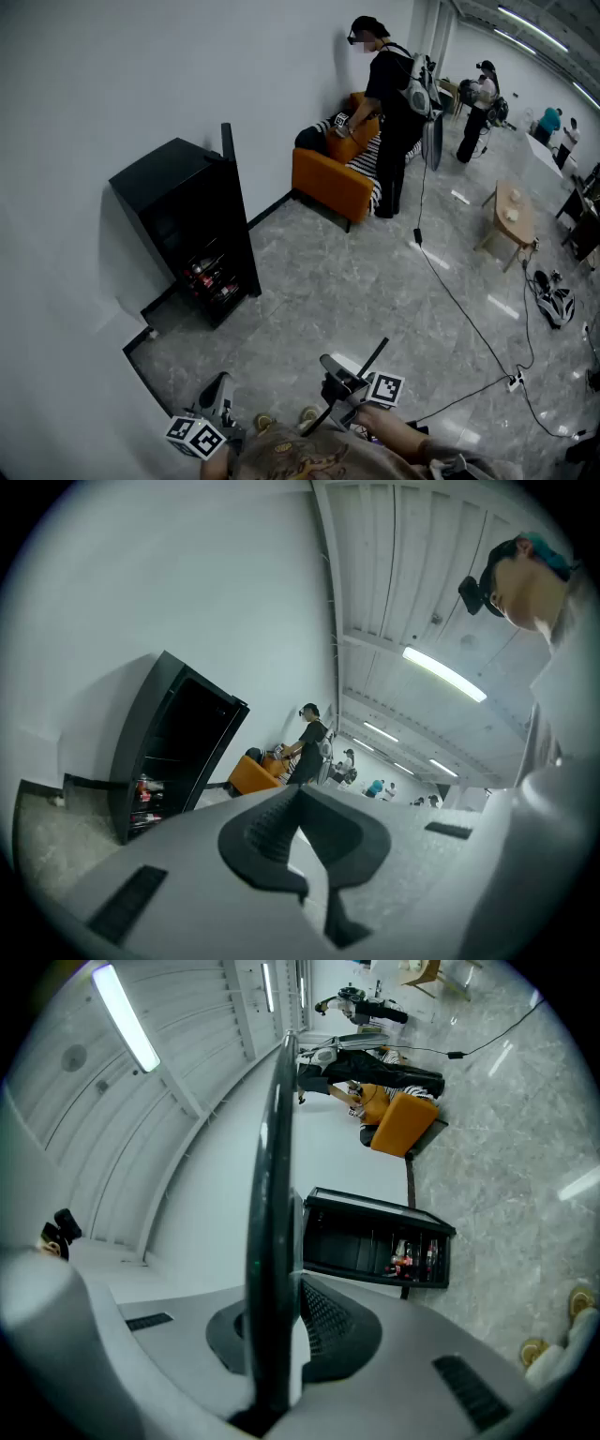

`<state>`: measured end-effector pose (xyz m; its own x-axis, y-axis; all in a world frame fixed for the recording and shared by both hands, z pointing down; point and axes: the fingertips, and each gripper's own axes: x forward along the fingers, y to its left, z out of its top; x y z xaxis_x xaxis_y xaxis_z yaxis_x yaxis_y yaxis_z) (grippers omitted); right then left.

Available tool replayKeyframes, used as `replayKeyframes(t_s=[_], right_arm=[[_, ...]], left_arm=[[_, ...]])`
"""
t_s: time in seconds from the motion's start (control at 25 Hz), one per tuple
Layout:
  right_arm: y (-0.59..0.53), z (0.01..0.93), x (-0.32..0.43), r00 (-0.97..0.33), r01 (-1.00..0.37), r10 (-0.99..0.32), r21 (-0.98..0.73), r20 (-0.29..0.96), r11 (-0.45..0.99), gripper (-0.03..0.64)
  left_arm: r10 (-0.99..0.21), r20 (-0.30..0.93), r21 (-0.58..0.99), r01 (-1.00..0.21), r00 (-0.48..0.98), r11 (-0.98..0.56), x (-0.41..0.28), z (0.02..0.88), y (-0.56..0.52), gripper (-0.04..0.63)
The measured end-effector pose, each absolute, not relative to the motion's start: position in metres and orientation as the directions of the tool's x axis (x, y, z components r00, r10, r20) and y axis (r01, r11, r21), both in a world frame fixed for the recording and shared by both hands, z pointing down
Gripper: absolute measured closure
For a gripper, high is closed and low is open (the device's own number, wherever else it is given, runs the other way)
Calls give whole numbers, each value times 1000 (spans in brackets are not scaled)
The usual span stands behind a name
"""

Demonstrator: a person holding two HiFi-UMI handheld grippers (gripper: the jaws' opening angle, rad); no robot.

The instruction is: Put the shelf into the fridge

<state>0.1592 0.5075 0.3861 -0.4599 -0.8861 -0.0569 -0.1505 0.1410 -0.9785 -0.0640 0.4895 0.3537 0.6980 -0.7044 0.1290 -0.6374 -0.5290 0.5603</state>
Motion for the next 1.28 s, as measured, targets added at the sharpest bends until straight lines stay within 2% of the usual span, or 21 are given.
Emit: replayKeyframes(t_s=[0.96,1.28], right_arm=[[438,386,105,-401,-174,-911,-968,-97,180,589],[386,390,104,-401,-147,-906,-967,-134,208,589]], left_arm=[[-659,94,550,-591,746,-590,-124,381,435,594],[-650,110,556,-589,752,-587,-122,387,393,594]])
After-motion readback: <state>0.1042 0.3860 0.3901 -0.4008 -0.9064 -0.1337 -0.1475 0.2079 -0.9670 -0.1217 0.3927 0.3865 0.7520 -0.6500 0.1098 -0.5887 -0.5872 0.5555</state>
